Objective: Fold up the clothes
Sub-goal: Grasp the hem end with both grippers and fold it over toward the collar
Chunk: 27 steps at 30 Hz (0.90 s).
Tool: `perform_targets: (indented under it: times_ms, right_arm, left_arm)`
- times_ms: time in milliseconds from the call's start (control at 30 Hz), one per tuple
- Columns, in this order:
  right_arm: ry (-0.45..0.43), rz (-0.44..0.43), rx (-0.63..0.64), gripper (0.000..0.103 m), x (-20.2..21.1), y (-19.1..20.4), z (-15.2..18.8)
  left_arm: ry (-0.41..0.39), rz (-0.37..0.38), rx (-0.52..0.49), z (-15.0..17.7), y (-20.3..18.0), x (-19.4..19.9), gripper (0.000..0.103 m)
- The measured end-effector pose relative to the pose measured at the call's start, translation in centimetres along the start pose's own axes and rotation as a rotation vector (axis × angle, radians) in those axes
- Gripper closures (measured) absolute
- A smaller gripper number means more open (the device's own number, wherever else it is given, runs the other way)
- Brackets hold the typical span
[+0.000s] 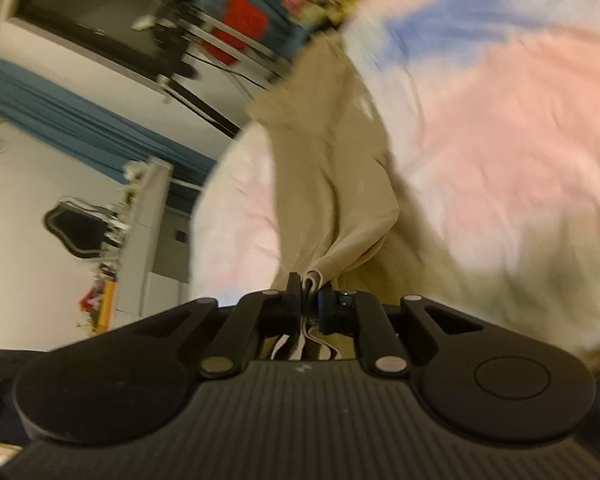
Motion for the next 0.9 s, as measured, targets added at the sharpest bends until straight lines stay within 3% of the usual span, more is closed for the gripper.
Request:
perform_targets:
  times_ms: [167, 300, 433, 567, 700, 900]
  right_arm:
    - [-0.071, -0.052, 0.076, 0.093, 3.8, 1.4, 1.1]
    - [-0.096, -0.056, 0.078, 0.093, 6.3, -0.4, 3.9]
    - [-0.106, -0.045, 0.052, 0.094, 8.3, -2.7, 7.3]
    - [-0.129, -0.024, 0.048, 0.094, 9.3, -3.7, 8.9]
    - [-0.170, -0.007, 0.075, 0.094, 8.6, -2.5, 7.4]
    - [-0.208, 0.012, 0.097, 0.094, 4.2, 0.9, 1.5]
  left_arm:
    - [-0.091, 0.053, -0.016, 1.4, -1.1, 4.1, 0.098]
    - [-0.123, 0.044, 0.040, 5.6, 0.0, 7.0, 0.098]
    - [-0.106, 0.066, 0.106, 10.2, 1.3, 8.3, 0.098]
    - [-0.096, 0.064, 0.145, 11.9, 2.7, 8.9, 0.098]
    - [-0.128, 0.054, 0.102, 9.7, 1.7, 8.2, 0.098]
    - [-0.216, -0.066, -0.044, 2.0, -1.8, 5.2, 0.098]
Point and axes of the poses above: each gripper's, at about its wrist camera, not at the fingertips, and x roughly against the way its jaws point, y to its left, z to its underside, the point moved 2 cm from there along -x, roughly the way its jaws point, and after that the axes turned 9 degrees about -x, right-handed, at the moved point
